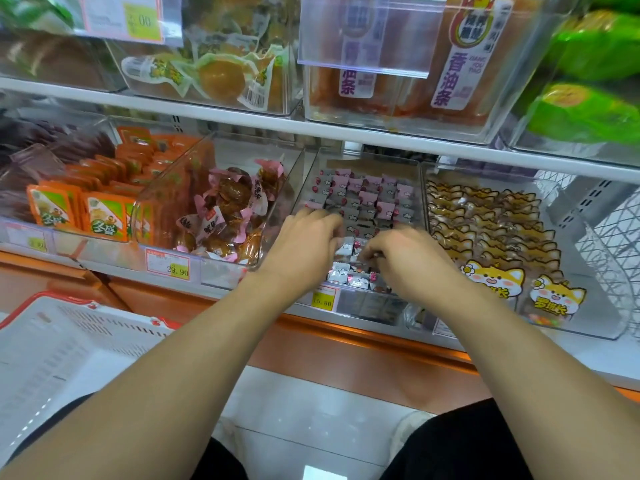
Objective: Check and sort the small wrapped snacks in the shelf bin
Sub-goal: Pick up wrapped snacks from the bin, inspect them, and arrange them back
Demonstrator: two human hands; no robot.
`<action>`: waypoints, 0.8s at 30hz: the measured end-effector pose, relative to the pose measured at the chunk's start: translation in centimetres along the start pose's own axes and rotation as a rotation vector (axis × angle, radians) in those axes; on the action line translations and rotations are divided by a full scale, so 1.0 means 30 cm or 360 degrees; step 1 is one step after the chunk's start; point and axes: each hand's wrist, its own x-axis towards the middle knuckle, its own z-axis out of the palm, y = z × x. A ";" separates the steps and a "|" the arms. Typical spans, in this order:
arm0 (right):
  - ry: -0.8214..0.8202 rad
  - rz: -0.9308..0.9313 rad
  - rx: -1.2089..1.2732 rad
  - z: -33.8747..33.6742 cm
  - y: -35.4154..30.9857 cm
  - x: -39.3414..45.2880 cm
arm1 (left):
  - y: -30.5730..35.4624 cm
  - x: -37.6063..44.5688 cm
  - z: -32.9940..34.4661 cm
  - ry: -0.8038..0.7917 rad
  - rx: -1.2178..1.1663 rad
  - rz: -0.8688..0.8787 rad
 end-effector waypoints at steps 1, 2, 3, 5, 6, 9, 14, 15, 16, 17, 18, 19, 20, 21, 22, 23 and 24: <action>0.0008 -0.0022 -0.0057 0.003 -0.004 0.002 | 0.008 -0.004 -0.014 0.0041 -0.0123 -0.0033; 0.0018 -0.0028 -0.0088 0.006 -0.008 0.003 | 0.017 -0.009 -0.033 0.0081 -0.0260 -0.0074; 0.0063 -0.0017 -0.0042 0.009 -0.008 0.003 | 0.025 -0.014 -0.056 0.0128 -0.0386 -0.0102; 0.0236 0.0068 0.0366 -0.002 -0.011 -0.009 | 0.040 -0.025 -0.112 0.0258 -0.0516 -0.0062; 0.0334 0.0068 0.0662 -0.014 -0.014 -0.018 | 0.047 -0.034 -0.143 0.0334 -0.0524 0.0009; 0.0415 -0.0172 0.1206 -0.068 -0.053 -0.058 | 0.061 -0.075 -0.227 0.0529 -0.0464 0.0301; 0.0401 -0.0132 0.1753 -0.045 -0.142 -0.069 | 0.037 -0.162 -0.239 0.0472 -0.0838 0.0052; 0.0351 -0.0026 0.2134 -0.043 -0.159 -0.065 | 0.020 -0.176 -0.234 0.0408 -0.0963 -0.0140; 0.0290 0.0072 0.2480 -0.042 -0.173 -0.061 | 0.004 -0.188 -0.232 0.0312 -0.1076 -0.0338; 0.0246 0.0173 0.2709 -0.042 -0.181 -0.058 | -0.012 -0.197 -0.229 0.0186 -0.1203 -0.0509; 0.0213 0.0279 0.2841 -0.040 -0.186 -0.056 | -0.028 -0.203 -0.220 0.0059 -0.1361 -0.0632; 0.0197 0.0376 0.2926 -0.036 -0.189 -0.054 | -0.041 -0.208 -0.207 -0.0029 -0.1524 -0.0713; 0.0198 0.0460 0.2987 -0.031 -0.192 -0.052 | -0.049 -0.213 -0.197 -0.0057 -0.1655 -0.0758; 0.0213 0.0533 0.3040 -0.029 -0.194 -0.049 | -0.055 -0.217 -0.189 -0.0039 -0.1738 -0.0775; 0.0244 0.0597 0.3092 -0.029 -0.196 -0.046 | -0.060 -0.220 -0.182 -0.0006 -0.1788 -0.0777; 0.0289 0.0652 0.3129 -0.032 -0.196 -0.043 | -0.065 -0.222 -0.179 0.0018 -0.1816 -0.0775; 0.0332 0.0697 0.3153 -0.035 -0.193 -0.040 | -0.070 -0.225 -0.177 0.0028 -0.1835 -0.0773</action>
